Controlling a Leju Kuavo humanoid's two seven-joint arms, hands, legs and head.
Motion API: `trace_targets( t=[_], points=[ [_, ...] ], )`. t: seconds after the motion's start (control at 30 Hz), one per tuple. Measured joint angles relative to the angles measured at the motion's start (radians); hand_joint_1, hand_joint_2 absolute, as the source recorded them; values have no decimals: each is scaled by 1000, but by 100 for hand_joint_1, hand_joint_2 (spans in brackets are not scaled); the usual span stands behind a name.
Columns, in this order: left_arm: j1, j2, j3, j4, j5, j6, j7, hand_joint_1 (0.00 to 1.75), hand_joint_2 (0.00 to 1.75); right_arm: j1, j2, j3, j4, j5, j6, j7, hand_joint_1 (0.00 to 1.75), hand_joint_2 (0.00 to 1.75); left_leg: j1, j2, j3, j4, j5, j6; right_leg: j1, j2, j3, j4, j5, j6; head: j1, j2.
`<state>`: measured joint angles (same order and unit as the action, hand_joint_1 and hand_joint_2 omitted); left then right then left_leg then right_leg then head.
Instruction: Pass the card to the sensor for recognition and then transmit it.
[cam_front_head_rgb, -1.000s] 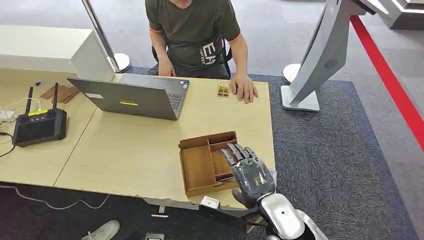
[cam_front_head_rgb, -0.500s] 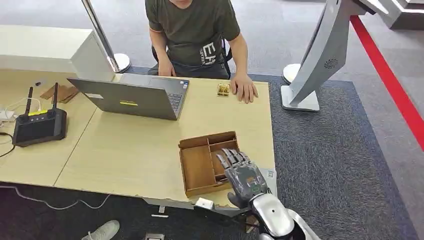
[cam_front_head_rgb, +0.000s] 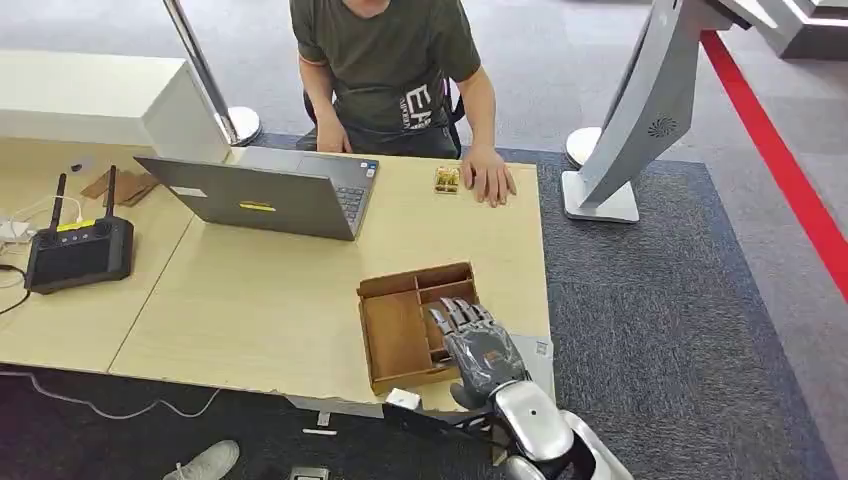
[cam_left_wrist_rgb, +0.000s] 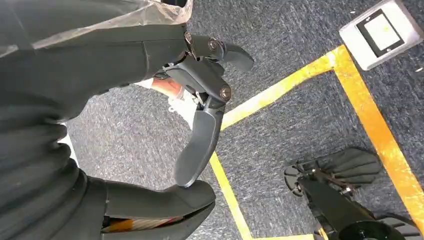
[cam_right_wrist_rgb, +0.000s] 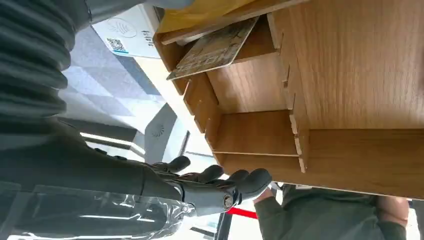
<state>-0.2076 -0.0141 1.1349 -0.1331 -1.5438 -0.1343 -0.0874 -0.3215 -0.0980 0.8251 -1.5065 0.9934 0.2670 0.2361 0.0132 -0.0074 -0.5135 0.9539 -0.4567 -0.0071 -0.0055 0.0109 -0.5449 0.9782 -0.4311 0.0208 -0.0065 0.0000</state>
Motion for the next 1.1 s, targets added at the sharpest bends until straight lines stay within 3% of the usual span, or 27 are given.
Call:
trace_targets(
  t=[0.43,1.1],
  points=[
    [2,0,0,0,0,2,0,0,175,-14,25,-2,58,0,-3,0,0,175,0,0,0,0,0,0,0,0,0,0,0,0,0,0],
    [2,0,0,0,-1,2,6,0,175,-16,23,-11,72,-11,10,60,0,175,0,0,0,0,0,0,0,0,0,0,0,0,0,0]
  ],
)
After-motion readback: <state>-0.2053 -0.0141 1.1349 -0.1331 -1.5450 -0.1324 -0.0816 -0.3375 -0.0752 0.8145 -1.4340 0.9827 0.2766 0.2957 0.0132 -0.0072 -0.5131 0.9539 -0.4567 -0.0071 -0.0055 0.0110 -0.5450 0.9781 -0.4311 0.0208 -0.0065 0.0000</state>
